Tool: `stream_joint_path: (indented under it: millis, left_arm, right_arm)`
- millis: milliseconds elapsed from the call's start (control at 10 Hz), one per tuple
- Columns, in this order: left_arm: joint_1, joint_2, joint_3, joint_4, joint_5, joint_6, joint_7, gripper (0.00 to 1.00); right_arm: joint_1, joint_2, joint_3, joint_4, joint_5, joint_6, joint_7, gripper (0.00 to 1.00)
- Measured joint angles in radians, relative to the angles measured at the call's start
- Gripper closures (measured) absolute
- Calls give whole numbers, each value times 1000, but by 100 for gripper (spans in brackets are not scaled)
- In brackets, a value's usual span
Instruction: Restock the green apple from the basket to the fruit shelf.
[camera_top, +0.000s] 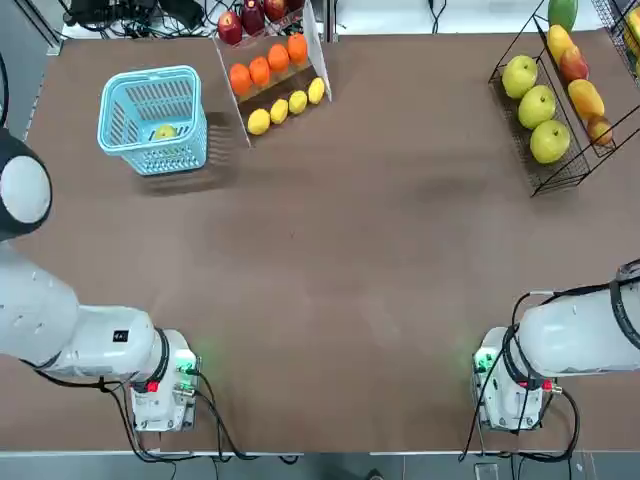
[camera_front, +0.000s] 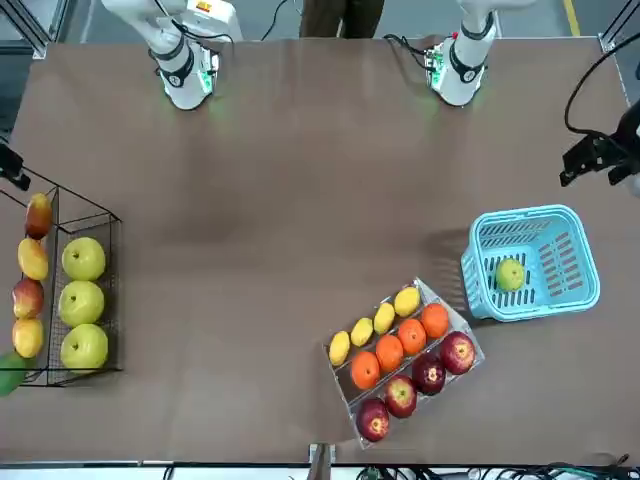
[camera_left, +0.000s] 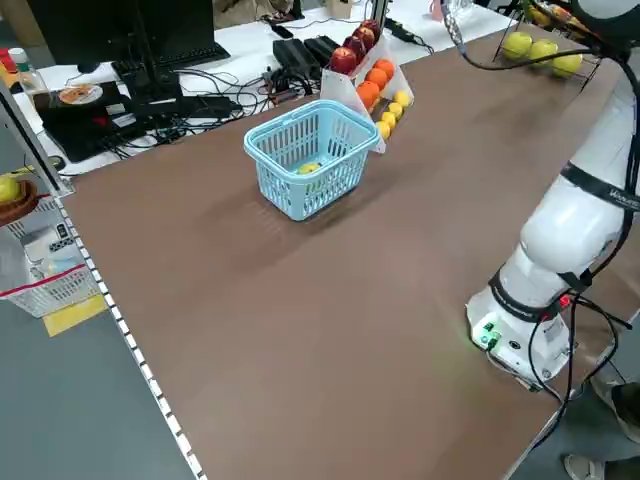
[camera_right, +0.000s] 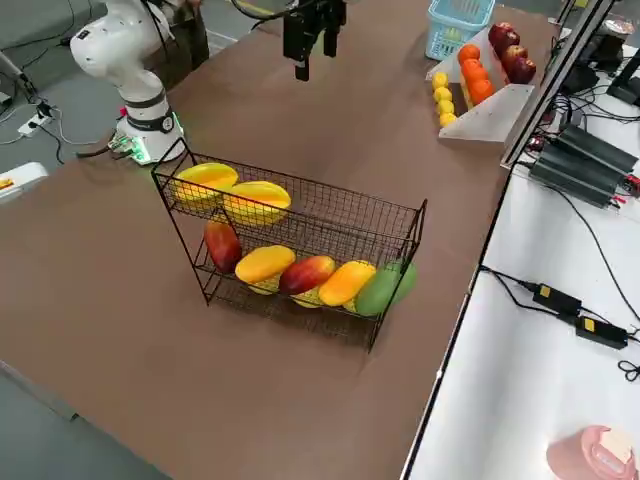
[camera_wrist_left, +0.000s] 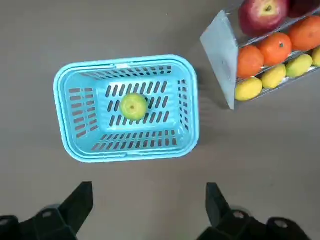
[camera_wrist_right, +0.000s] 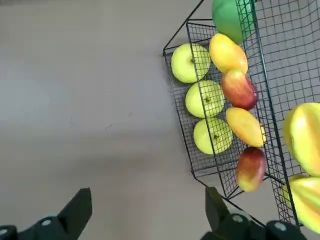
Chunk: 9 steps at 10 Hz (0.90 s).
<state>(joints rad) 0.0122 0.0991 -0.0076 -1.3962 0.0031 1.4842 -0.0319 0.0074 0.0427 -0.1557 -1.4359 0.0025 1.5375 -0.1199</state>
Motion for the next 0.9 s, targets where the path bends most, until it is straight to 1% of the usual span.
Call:
stream_joint_path:
  millis: [300,400,500,700,900]
  left_arm:
    - [102,62,7,-5,1,44,42,0]
    - [142,93,8,-9,1,59,55,0]
    - [164,128,9,-19,1,94,63,0]
    - [166,176,6,-82,1,207,64,0]
    - [185,187,7,-171,1,311,62,0]
  right_arm:
    - [-1,0,0,0,-2,0,0,0]
    - [-1,0,0,0,-2,-1,0,0]
    - [-2,0,0,0,-2,-1,0,0]
    - [-2,0,0,0,-3,-1,0,0]
    - [-2,0,0,0,-3,0,0,0]
